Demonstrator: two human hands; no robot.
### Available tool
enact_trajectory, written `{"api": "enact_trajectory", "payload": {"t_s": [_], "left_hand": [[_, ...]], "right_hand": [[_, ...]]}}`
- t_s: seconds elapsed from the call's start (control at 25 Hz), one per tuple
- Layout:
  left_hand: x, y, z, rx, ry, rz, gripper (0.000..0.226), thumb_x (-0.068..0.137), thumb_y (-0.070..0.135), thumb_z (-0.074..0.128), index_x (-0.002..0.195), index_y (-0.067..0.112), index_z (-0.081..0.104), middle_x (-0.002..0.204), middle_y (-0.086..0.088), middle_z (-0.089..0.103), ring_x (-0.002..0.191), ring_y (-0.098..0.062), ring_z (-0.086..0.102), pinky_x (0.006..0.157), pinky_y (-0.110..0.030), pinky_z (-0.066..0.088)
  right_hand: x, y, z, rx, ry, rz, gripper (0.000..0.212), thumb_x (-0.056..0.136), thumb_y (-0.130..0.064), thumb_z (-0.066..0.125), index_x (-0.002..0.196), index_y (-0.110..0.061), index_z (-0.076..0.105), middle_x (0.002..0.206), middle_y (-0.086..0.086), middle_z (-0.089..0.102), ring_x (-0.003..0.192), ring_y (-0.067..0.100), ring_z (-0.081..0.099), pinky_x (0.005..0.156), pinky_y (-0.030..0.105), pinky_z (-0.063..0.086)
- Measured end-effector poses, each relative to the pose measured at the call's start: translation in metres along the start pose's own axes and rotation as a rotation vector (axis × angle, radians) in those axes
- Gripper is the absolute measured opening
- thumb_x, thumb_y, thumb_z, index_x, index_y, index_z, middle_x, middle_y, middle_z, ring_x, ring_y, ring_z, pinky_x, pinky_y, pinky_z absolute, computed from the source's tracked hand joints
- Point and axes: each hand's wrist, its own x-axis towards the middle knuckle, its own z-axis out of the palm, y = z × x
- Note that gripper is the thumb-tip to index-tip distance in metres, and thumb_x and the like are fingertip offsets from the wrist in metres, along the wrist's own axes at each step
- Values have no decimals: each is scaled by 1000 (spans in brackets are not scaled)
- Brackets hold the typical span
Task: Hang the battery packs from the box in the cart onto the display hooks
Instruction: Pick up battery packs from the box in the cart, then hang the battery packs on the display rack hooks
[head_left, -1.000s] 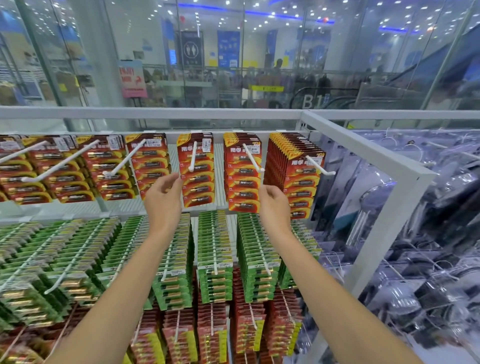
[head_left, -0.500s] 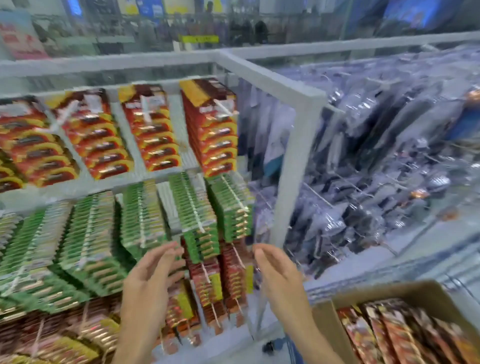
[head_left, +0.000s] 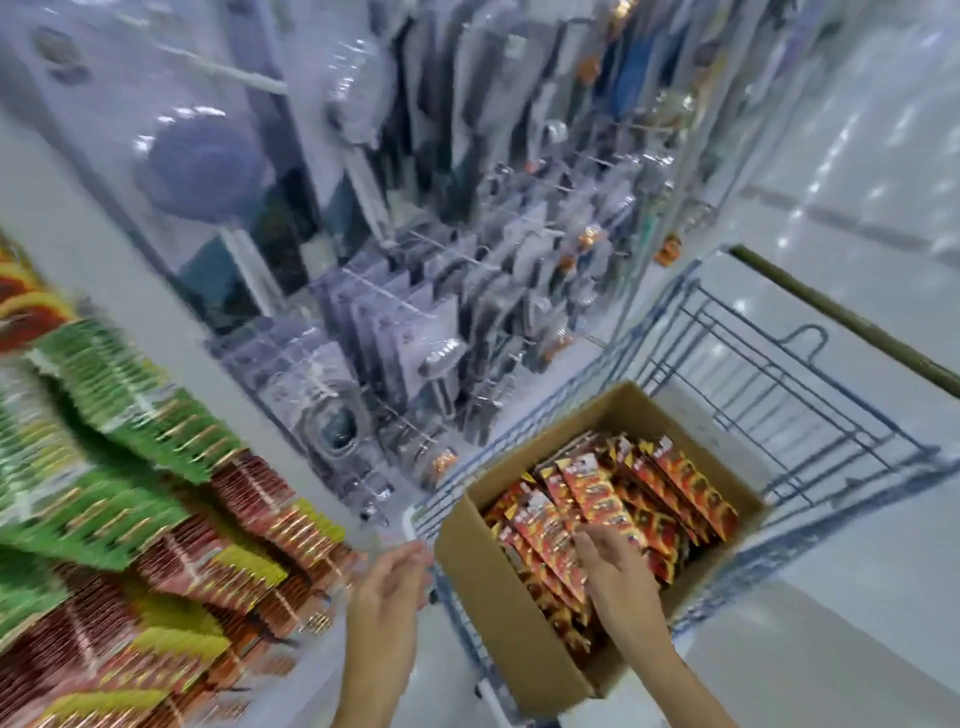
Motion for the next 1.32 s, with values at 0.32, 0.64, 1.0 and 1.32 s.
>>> {"api": "enact_trajectory", "payload": {"t_s": [0.32,0.64,1.0,1.32], "left_hand": [[60,-57,175,365,-185,-176,25,102,33,59,117,16,70,113,-7,72,96,-22,66,89,-40,54],[114,-90,240,407,75,-489,59,101,25,65,148,-5,46,152,-25,49,135,-42,51,111,-47,46],[100,-89,230,358,148,-414,52,100,25,68,146,4,53,144,-15,59,135,-38,54,114,-48,44],[26,-38,147,-137,35,-218,19,94,29,74,112,25,73,98,4,81,86,-16,79,67,-24,60]], "right_hand": [[50,64,-81,-64,92,244,20,105,-35,55,120,-25,63,115,-3,66,102,15,59,88,33,45],[81,78,-93,-134,28,252,26,106,-33,53,128,-24,63,117,-9,65,105,10,58,87,25,40],[149,71,-60,-240,-39,239,36,103,-32,57,137,-19,55,127,-4,61,116,17,59,99,31,47],[205,87,-12,-562,80,238,78,80,-47,83,140,-14,47,138,11,53,129,32,52,109,46,43]]}}
